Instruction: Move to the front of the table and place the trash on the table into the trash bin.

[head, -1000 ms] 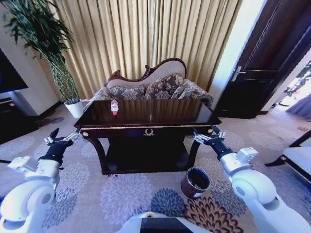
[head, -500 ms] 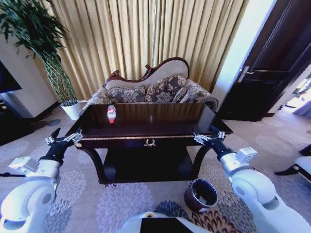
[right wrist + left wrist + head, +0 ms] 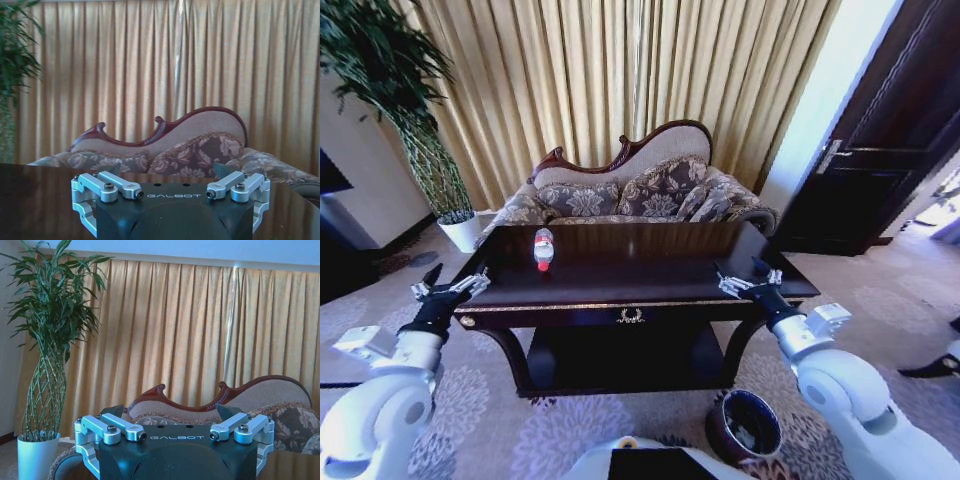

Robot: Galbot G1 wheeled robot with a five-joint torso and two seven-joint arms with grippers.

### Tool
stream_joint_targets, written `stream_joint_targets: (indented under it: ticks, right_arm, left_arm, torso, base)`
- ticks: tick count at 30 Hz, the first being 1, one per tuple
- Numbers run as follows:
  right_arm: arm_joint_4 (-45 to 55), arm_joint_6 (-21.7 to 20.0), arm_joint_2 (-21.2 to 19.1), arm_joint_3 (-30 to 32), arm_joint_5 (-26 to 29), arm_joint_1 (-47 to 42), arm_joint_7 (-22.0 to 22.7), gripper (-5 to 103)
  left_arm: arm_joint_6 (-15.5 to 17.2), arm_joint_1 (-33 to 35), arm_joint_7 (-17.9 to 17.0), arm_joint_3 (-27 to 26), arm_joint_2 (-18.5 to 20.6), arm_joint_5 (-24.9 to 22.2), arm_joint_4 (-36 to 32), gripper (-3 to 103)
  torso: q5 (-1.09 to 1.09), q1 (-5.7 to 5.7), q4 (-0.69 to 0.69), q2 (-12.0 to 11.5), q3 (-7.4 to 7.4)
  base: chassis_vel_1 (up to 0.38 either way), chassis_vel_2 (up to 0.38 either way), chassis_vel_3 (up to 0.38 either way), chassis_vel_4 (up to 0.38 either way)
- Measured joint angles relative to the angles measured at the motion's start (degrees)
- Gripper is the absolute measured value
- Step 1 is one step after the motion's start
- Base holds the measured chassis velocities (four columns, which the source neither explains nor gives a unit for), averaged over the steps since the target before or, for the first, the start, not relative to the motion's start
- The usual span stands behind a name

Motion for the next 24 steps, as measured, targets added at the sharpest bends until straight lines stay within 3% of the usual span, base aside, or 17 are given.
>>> stream_joint_targets:
  ticks: [4,15,24]
  right_arm:
    - [0.59,0.17,-1.28,-1.4,2.56,0.62,2.5,100]
    - [-2.34,0.25,-6.57,-5.46,6.17,5.74,2.8,100]
    - [-4.29,0.28,-5.63,-8.27,5.85,6.84,2.54,100]
  left_arm:
    - [-0.07,0.72,0.0,-0.35,-0.57,-0.01,-0.46,100]
    - [-0.91,2.51,0.54,-2.28,-1.61,-0.05,-1.28,100]
    - [-0.87,2.17,0.31,-2.06,-1.49,-0.08,-1.06,100]
  torso:
    - [-0.01,0.04,0.0,-0.02,0.02]
    - [0.01,-0.03,0.01,0.01,-0.01]
    - [-0.01,0.0,-0.01,0.0,0.0]
  base:
    - [-0.071,0.062,0.059,-0.068]
    - [0.0,0.0,0.0,0.0]
    - [0.0,0.0,0.0,0.0]
